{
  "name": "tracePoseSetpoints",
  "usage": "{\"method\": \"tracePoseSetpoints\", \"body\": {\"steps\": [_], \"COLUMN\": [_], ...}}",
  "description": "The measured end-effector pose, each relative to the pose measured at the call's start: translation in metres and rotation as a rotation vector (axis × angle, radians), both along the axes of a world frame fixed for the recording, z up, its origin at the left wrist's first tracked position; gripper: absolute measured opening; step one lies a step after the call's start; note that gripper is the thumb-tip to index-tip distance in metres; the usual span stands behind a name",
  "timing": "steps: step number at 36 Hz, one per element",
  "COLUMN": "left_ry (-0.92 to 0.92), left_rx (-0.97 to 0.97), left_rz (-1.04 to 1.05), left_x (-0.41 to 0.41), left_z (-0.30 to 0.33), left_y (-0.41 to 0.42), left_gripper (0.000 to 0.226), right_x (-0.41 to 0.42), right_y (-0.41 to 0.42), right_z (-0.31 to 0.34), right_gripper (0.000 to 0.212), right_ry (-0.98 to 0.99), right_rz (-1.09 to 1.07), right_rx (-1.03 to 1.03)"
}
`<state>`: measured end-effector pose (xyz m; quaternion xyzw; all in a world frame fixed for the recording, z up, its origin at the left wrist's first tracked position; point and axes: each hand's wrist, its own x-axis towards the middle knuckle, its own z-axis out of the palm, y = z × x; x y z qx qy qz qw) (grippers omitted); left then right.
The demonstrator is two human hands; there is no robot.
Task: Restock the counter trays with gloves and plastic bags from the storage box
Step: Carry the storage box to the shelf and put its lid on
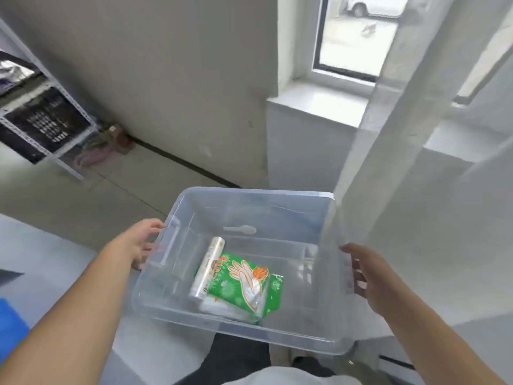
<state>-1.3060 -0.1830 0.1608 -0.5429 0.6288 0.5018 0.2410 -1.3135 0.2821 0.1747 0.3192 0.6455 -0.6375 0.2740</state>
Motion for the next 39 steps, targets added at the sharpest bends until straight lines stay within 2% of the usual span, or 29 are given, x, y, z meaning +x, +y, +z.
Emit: {"method": "tracePoseSetpoints", "body": {"steps": [4, 6, 11, 19, 26, 31, 37, 39], "left_ry": [0.056, 0.07, 0.087, 0.159, 0.164, 0.143, 0.183, 0.211], "left_rx": [-0.012, -0.024, -0.015, 0.173, 0.177, 0.138, 0.141, 0.161], "left_rz": [0.174, 0.234, 0.289, 0.396, 0.437, 0.495, 0.696, 0.792], "left_x": [-0.012, -0.021, -0.043, -0.077, -0.144, -0.183, -0.222, -0.232], "left_z": [0.003, -0.001, -0.017, -0.022, -0.019, -0.029, -0.047, -0.048], "left_y": [-0.054, -0.083, -0.153, -0.245, -0.322, -0.373, -0.435, -0.45], "left_gripper": [0.039, 0.038, 0.041, 0.043, 0.036, 0.034, 0.026, 0.027], "right_x": [-0.079, -0.12, -0.219, -0.361, -0.453, -0.514, -0.596, -0.621], "right_y": [-0.06, -0.094, -0.18, -0.308, -0.416, -0.48, -0.595, -0.635], "right_z": [0.0, 0.004, 0.01, 0.047, 0.073, 0.059, 0.034, 0.031], "right_gripper": [0.031, 0.03, 0.04, 0.029, 0.021, 0.021, 0.015, 0.028], "right_ry": [-0.017, -0.007, 0.012, 0.006, 0.065, 0.094, 0.079, 0.084], "right_rz": [0.131, 0.216, 0.363, 0.49, 0.603, 0.67, 0.749, 0.775], "right_rx": [0.017, 0.013, 0.035, 0.118, 0.099, 0.05, -0.012, -0.039]}}
